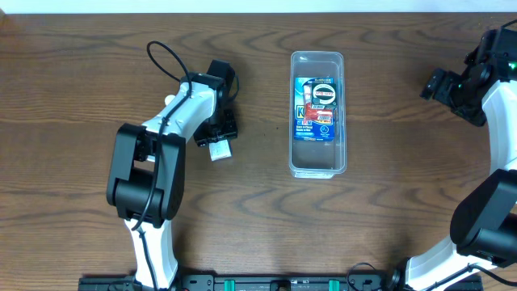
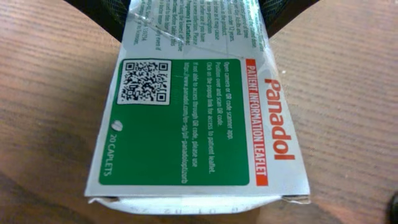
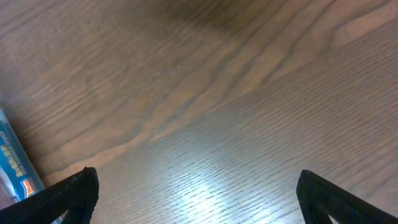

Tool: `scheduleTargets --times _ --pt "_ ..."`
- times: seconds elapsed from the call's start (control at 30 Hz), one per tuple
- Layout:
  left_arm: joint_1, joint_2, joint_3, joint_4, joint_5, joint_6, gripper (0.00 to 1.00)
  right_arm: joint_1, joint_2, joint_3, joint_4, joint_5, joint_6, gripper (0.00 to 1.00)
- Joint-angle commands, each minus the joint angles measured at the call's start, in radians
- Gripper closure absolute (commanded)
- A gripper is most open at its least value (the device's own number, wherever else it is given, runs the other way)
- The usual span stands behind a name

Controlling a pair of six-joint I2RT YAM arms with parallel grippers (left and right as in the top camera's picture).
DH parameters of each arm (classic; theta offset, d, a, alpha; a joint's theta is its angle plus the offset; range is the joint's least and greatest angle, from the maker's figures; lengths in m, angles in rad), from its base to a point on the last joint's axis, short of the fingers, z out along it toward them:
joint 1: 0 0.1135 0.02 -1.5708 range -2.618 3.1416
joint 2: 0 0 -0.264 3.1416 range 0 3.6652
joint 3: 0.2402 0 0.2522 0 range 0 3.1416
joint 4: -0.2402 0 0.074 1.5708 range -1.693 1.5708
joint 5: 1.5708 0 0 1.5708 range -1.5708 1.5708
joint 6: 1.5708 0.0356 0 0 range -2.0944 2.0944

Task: Pack container
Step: 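Carry the white-green box right and lower it into the container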

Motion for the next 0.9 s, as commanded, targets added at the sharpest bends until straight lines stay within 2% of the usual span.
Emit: scheduleTargets --times 0.0,0.5,0.87 --pt "-0.009 -0.057 0.029 -0.016 -0.014 0.018 0.47 -0.001 0.002 -0.004 0.002 0.007 0.005 0.01" --pt "-0.161 -0.302 0.076 -0.057 0.002 0.01 0.48 -0.001 0.002 -0.004 0.002 0.007 0.005 0.01" --pt "-0.425 -0.46 0.076 -0.026 0.012 -0.154 0.47 -0.001 0.002 -0.004 0.002 0.007 0.005 0.01"
